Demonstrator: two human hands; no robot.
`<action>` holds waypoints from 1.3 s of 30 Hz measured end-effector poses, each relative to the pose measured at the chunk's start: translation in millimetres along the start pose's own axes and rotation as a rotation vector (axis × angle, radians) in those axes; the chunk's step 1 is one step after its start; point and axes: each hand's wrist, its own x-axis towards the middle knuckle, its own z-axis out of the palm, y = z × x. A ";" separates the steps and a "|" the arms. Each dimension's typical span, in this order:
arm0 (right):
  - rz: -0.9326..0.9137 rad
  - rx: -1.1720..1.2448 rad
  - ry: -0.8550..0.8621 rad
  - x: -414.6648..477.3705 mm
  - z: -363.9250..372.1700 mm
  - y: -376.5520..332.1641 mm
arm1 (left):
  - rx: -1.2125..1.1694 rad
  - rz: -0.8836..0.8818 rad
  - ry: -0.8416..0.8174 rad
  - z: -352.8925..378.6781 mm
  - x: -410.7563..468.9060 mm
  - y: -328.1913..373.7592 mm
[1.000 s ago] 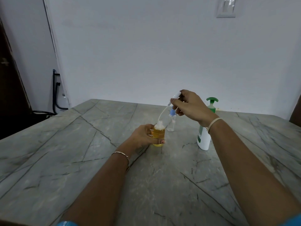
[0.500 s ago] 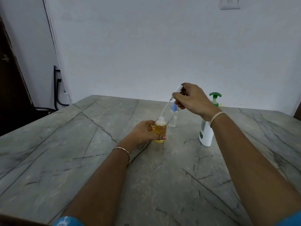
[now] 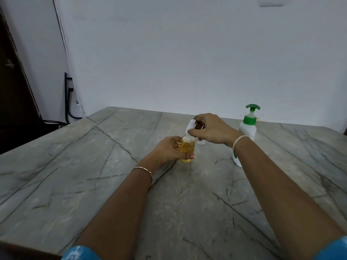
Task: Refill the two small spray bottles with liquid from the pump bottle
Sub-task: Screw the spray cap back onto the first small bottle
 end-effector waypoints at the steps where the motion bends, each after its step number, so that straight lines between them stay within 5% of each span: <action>1: 0.001 -0.007 -0.004 -0.2 1.4 0.6 | 0.003 0.000 0.003 0.3 0.6 -0.1; 23: -0.138 -0.169 -0.179 6.9 0.9 9.9 | -0.171 0.027 -0.008 3.2 -0.7 7.2; 29: -0.031 -0.028 -0.250 4.9 3.9 12.0 | -0.210 0.001 -0.051 1.5 -1.7 9.0; 39: -0.106 -0.234 -0.155 6.5 9.6 8.2 | -0.203 0.007 -0.040 2.1 -3.1 10.2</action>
